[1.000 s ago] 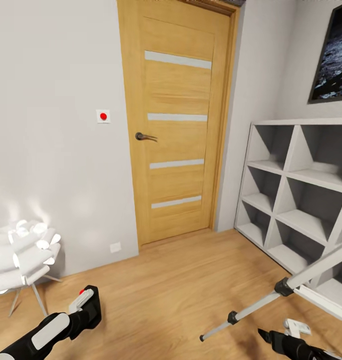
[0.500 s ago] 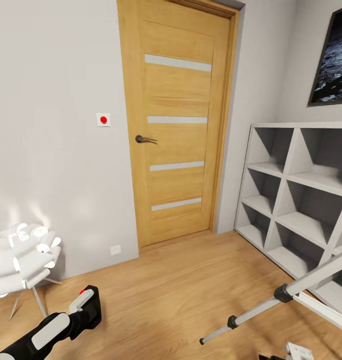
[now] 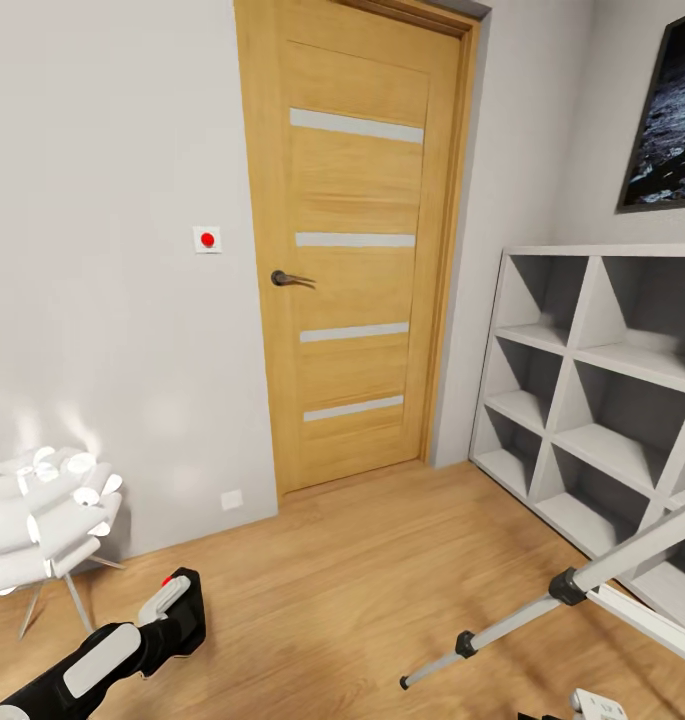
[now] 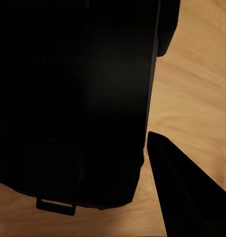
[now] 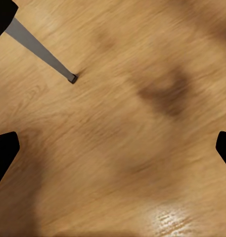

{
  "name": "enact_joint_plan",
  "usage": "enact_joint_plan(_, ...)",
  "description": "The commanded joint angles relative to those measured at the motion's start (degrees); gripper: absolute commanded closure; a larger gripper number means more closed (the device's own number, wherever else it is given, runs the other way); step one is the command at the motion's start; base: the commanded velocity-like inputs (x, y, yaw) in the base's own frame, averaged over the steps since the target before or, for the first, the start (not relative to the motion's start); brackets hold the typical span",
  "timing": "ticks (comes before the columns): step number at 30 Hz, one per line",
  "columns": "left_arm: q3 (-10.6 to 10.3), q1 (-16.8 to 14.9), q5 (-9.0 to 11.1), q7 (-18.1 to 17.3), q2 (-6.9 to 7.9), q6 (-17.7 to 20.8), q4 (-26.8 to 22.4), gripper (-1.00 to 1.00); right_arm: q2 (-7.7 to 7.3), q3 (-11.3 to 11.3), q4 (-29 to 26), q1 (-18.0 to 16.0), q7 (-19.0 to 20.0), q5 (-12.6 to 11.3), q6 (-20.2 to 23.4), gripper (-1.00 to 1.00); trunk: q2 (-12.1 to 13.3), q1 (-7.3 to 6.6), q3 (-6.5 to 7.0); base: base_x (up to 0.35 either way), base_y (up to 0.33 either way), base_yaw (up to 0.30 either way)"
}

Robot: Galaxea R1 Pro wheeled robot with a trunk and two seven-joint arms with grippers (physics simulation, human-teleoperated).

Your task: Attach the digital camera to the camera tripod in the bedroom.

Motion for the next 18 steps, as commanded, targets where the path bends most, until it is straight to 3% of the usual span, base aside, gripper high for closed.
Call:
enact_joint_plan(1,-0.3,-0.1,0.4,0.2,0.11,0.0,-0.6,1.00,0.04,-0.3,-0.1,0.0,0.3,0.1,0.4,-1.00,0.0,-0.01,-0.07,0.000,0.000,0.000)
enact_joint_plan(8,-0.3,-0.1,0.4,0.1,0.22,-0.1,-1.6,1.00,0.08,-0.2,-0.1,0.0,0.3,0.0,0.4,-1.00,0.0,-0.01,-0.07,-0.001,0.007,0.000)
enact_joint_plan(18,-0.4,-0.1,0.4,0.1,0.23,0.0,-1.7,1.00,0.06,-0.2,-0.1,0.0,0.3,0.0,0.4,-1.00,0.0,-0.01,-0.07,-0.020,0.182,0.000)
